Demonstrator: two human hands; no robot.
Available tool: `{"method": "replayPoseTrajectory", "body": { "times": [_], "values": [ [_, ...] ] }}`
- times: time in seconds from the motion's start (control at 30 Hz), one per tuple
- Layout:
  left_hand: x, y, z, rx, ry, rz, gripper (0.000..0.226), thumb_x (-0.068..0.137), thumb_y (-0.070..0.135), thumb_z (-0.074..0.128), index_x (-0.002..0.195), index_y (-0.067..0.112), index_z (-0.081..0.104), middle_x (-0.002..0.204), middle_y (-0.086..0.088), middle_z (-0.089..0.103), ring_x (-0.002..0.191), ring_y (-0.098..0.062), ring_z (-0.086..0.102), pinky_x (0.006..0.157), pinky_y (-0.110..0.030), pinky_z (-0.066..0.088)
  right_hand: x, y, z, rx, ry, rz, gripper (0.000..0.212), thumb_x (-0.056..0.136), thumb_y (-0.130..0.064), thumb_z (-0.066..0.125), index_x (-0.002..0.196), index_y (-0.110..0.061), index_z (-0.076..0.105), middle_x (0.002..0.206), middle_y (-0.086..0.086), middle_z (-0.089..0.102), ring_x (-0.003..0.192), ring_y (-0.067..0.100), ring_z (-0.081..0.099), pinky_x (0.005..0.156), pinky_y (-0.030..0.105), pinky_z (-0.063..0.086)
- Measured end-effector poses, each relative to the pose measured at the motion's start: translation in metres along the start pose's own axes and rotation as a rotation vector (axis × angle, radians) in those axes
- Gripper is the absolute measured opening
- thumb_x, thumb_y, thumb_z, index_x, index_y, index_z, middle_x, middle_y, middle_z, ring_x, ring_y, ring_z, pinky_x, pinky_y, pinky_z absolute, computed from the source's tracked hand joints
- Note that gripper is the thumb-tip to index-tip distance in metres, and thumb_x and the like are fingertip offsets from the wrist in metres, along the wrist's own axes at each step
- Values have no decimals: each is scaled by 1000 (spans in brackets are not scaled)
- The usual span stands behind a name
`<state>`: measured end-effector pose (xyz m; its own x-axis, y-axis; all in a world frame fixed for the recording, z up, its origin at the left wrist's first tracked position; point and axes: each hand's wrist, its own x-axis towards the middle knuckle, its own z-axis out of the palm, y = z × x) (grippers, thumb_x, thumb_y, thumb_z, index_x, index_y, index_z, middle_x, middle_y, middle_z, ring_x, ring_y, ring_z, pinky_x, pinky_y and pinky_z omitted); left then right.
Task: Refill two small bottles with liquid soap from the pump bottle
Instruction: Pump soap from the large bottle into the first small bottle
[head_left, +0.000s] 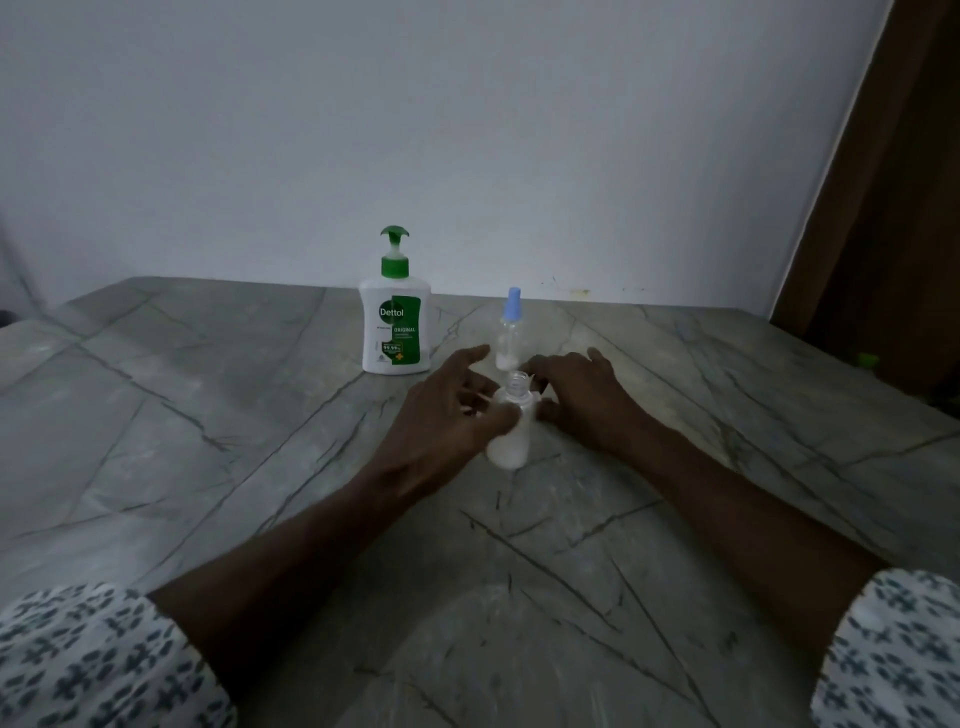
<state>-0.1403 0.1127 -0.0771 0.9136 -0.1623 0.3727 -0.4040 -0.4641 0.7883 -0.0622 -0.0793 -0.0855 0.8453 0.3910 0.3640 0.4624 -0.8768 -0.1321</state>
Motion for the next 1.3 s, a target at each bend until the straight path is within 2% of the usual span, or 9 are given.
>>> {"method": "replayPoseTrajectory", "body": {
  "times": [0.13, 0.4, 0.6, 0.77, 0.83, 0.93, 1.07, 1.2, 1.3],
  "values": [
    [-1, 1, -7, -102, 162, 60, 70, 82, 44, 51, 148, 22, 40, 111, 2, 67, 103, -9, 62, 96, -42, 51, 0, 10, 1, 157, 42, 29, 56, 76, -30, 78, 128, -22, 57, 114, -4, 66, 109, 20, 60, 100, 51, 41],
    [1, -2, -8, -151, 272, 61, 78, 78, 59, 46, 146, 20, 43, 110, -5, 69, 106, -22, 65, 98, -55, 50, -5, 19, -2, 220, 45, 62, 69, 71, -33, 84, 132, -18, 56, 123, -1, 64, 115, 21, 58, 101, 47, 42],
    [3, -2, -10, -223, 311, 29, 76, 79, 62, 43, 142, 19, 46, 109, -5, 67, 103, -20, 66, 95, -47, 53, -5, 20, -3, 217, 74, 46, 70, 71, -36, 84, 133, -19, 56, 126, 0, 63, 117, 20, 57, 102, 46, 42],
    [6, 0, -15, -181, 485, 5, 21, 98, 30, 48, 116, 26, 58, 111, -1, 65, 94, -19, 64, 85, -43, 58, -6, 19, -9, 292, 226, 10, 51, 81, -22, 77, 127, -12, 60, 120, 4, 66, 110, 18, 61, 95, 27, 44],
    [15, -5, -24, -76, 576, -72, 32, 97, 15, 54, 129, 11, 56, 119, -5, 62, 97, -17, 61, 85, -38, 57, -7, 19, -10, 318, 282, 1, 42, 83, -10, 72, 124, -7, 62, 117, 8, 67, 107, 19, 62, 91, 21, 41],
    [35, -21, -48, 15, 670, -200, 50, 85, 13, 66, 134, 6, 55, 128, -13, 59, 112, -25, 59, 97, -46, 52, -7, 21, -4, 294, 348, -39, 39, 82, -1, 69, 121, -4, 64, 114, 12, 67, 103, 23, 64, 89, 23, 41],
    [66, -33, -72, 40, 527, -315, 73, 78, 16, 77, 141, 0, 43, 142, -20, 49, 125, -33, 52, 102, -45, 48, -6, 26, 3, 270, 373, -49, 40, 80, 1, 68, 119, -5, 65, 113, 12, 67, 99, 25, 65, 87, 27, 44],
    [91, -44, -85, -156, 330, -254, 54, 79, -1, 75, 119, 8, 41, 110, -10, 60, 94, -22, 64, 65, -24, 55, -10, 26, 5, 279, 372, -49, 41, 80, 0, 68, 120, -6, 64, 114, 11, 65, 97, 22, 64, 85, 25, 42],
    [103, -56, -92, -237, 242, -228, 62, 78, -9, 71, 132, 0, 41, 113, -13, 64, 99, -24, 67, 69, -28, 59, -10, 25, 4, 293, 376, -65, 43, 79, 3, 66, 121, -7, 63, 115, 10, 65, 98, 19, 62, 86, 24, 42]
  ]
}}
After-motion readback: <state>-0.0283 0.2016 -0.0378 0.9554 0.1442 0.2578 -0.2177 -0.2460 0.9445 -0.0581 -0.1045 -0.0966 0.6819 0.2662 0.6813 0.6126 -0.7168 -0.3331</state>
